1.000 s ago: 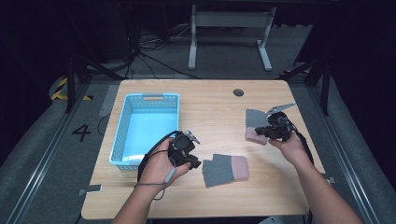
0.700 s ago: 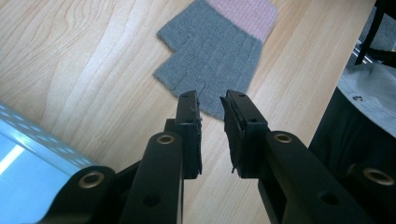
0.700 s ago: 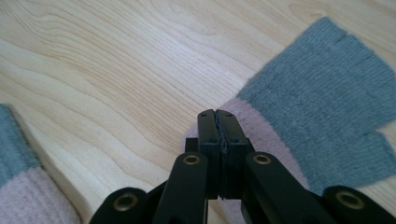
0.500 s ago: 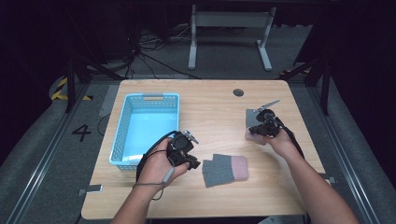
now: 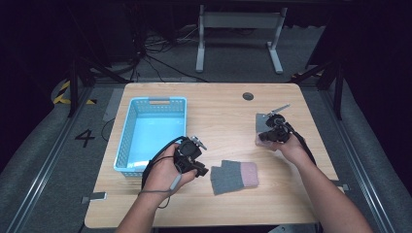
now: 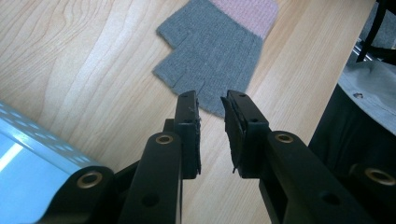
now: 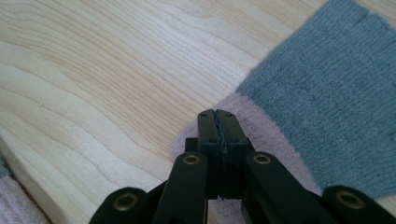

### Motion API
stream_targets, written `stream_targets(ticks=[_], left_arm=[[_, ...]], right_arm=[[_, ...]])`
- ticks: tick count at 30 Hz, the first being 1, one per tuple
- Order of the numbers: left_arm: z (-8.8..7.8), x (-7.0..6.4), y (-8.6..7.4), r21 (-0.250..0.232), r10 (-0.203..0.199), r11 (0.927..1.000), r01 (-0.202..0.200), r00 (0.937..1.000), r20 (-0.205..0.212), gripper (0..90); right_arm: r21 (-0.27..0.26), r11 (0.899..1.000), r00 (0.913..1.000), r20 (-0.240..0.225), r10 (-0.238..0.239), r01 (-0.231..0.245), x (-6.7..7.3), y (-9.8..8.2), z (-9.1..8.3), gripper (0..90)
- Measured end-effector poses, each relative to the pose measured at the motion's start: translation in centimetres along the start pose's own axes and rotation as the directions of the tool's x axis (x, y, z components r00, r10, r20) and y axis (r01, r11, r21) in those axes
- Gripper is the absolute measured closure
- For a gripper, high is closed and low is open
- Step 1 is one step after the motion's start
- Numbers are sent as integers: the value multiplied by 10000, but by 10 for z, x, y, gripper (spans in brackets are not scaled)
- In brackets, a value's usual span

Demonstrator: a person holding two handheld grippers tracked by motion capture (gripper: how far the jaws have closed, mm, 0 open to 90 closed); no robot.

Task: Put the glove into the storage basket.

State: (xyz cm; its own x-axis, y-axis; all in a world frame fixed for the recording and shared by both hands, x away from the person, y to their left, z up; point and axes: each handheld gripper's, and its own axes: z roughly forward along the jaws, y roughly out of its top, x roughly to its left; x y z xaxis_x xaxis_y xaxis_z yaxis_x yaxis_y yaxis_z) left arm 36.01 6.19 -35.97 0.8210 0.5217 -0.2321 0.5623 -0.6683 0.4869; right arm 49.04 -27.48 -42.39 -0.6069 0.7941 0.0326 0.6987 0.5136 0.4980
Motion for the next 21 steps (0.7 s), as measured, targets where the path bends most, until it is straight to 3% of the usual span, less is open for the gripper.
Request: stream_targets(ticks=[6, 11, 21], left_arm=[[1, -1, 0, 48, -15, 10000, 15, 10000, 18, 746], [2, -2, 1, 102, 39, 9999, -40, 10000, 32, 744], [3, -4, 2, 143, 70, 9999, -70, 10000, 33, 730]], right_arm=[[15, 10000, 10000, 0, 64, -64, 0, -4, -1, 895], [-73, 9999, 9998, -132, 124, -125, 0, -15, -7, 895], [186, 9998, 10000, 70, 62, -63, -5, -38, -23, 894]])
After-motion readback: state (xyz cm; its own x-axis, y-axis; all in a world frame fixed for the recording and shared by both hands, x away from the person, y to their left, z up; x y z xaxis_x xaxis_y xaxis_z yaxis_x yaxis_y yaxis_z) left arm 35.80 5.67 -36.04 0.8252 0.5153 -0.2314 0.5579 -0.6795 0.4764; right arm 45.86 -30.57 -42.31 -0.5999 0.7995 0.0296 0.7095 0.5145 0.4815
